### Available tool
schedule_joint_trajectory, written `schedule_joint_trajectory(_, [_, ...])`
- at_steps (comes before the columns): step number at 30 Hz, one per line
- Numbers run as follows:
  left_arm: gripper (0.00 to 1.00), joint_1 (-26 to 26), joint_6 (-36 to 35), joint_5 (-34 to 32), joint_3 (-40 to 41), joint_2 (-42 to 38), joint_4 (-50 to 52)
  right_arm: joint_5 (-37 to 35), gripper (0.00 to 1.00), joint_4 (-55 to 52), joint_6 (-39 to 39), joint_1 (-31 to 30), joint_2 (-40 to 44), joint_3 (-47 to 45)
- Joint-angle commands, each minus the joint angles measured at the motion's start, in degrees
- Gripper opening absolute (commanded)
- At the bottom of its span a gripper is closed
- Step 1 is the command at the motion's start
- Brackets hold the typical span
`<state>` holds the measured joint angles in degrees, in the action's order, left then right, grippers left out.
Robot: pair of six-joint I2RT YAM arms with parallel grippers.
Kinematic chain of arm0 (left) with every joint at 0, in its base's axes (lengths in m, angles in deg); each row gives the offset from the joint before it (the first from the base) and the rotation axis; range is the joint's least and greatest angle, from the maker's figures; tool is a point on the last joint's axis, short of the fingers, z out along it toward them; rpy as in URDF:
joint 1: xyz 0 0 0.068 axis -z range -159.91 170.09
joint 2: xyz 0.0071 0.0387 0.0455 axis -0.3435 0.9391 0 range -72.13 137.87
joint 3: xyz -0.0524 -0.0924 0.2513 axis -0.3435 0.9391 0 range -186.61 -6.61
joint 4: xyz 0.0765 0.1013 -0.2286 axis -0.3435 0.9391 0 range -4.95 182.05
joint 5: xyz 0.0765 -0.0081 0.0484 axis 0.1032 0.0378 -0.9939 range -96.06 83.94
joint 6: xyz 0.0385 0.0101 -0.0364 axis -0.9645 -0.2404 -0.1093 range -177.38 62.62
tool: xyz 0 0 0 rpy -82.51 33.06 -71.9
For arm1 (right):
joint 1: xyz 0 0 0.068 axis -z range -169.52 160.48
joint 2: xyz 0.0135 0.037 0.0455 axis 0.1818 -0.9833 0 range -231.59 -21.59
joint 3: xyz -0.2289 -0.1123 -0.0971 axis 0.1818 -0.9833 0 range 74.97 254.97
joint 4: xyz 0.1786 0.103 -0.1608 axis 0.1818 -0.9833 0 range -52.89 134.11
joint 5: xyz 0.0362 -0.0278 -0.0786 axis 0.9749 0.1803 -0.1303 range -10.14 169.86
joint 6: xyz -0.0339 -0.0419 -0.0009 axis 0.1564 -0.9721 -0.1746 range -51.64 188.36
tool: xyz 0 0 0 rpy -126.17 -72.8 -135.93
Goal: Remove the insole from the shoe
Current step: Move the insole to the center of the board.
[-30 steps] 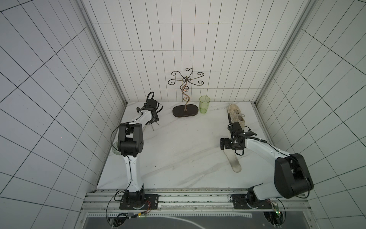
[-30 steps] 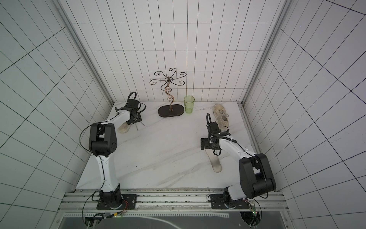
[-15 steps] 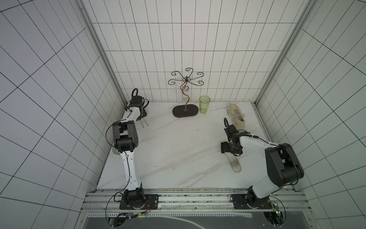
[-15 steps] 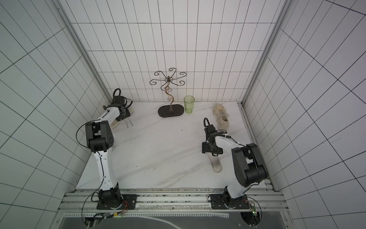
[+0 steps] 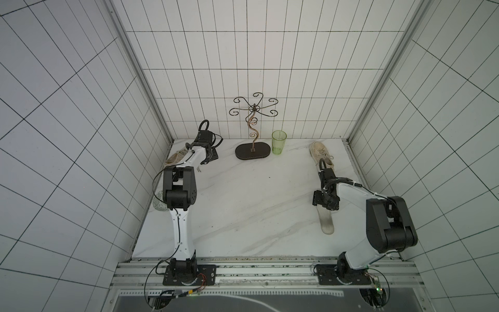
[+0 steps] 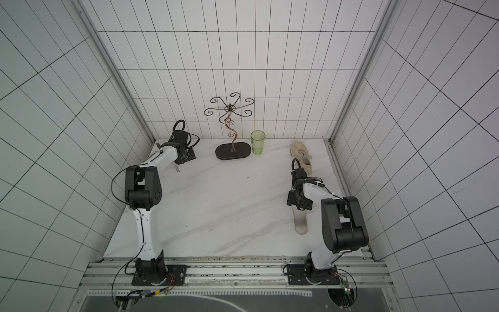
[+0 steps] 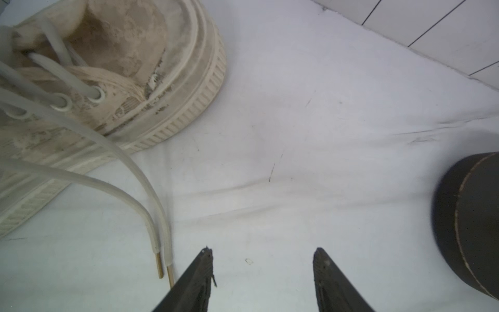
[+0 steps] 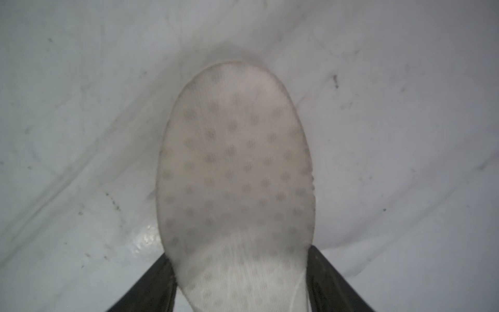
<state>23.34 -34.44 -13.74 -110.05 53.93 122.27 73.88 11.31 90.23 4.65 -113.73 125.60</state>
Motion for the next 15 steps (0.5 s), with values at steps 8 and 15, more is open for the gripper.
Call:
schedule_joint_trajectory(8, [0.60,-1.8,-2.6,2.9,8.7,-8.6,-11.0,-6.7,0.90,-5.4,1.8,4.2,-1.0,-2.5])
schedule_joint_trajectory(15, [0.60,-5.6,-0.5,8.9,-4.5,3.3,-6.5,-6.1,0.93,-7.5,0.1,3.6,9.7,7.3])
